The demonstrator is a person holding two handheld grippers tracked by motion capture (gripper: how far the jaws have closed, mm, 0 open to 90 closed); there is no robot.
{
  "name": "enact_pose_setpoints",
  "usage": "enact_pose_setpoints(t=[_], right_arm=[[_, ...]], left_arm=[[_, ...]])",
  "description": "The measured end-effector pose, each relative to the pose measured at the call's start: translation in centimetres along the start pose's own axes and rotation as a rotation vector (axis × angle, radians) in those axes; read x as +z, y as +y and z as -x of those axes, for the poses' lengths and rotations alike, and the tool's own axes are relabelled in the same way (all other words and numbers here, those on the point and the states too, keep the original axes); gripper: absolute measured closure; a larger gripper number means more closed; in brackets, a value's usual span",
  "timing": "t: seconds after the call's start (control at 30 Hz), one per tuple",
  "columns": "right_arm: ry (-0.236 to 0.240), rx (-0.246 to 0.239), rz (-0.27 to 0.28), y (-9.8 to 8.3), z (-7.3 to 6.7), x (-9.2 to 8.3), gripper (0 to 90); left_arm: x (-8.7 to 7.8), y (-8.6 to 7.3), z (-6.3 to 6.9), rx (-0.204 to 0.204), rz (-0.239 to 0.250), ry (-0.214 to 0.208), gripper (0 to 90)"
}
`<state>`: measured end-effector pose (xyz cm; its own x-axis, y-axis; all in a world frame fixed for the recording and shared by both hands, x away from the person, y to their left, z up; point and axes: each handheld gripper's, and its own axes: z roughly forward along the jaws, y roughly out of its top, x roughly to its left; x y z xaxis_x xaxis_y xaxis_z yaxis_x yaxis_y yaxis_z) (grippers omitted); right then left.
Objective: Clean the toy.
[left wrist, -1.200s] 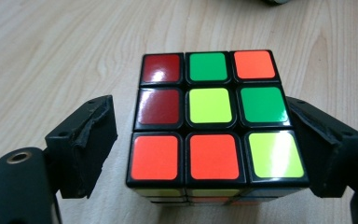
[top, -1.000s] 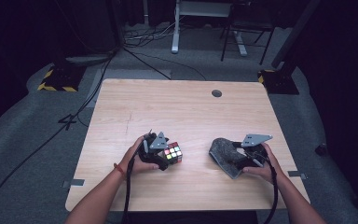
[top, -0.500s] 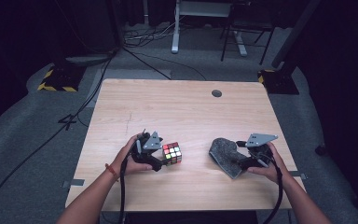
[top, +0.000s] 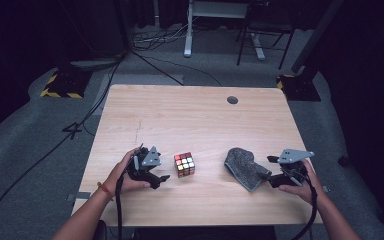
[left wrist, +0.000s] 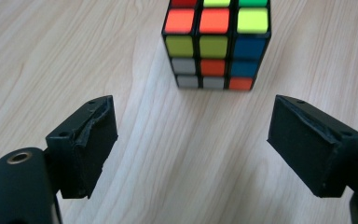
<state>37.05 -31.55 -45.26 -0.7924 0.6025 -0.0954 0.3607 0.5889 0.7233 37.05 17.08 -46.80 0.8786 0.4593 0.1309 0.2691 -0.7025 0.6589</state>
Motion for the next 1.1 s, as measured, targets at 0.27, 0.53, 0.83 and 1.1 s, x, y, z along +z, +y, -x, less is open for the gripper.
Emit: enact_pose_setpoints(t=[0.27,0.53,0.83,1.1], right_arm=[[-0.043,0.042,-0.029,-2.9,0.8,-1.0,25.3],[-0.074,0.107,-0.046,-6.3,1.7,-1.3,24.9],[-0.105,0.228,-0.007,-9.4,2.5,-2.5,24.2],[-0.164,0.277,0.008,-10.1,2.4,-2.9,21.5]], left_arm=[[-0.5,-2.4,-0.2,-0.047,-0.024,0.024,16.1],[-1.2,-4.7,-0.4,-0.125,-0.013,0.031,16.2],[-1.5,-6.2,-0.8,-0.217,-0.006,-0.004,16.6],[-1.4,-7.1,-0.7,-0.243,0.022,0.025,15.9]])
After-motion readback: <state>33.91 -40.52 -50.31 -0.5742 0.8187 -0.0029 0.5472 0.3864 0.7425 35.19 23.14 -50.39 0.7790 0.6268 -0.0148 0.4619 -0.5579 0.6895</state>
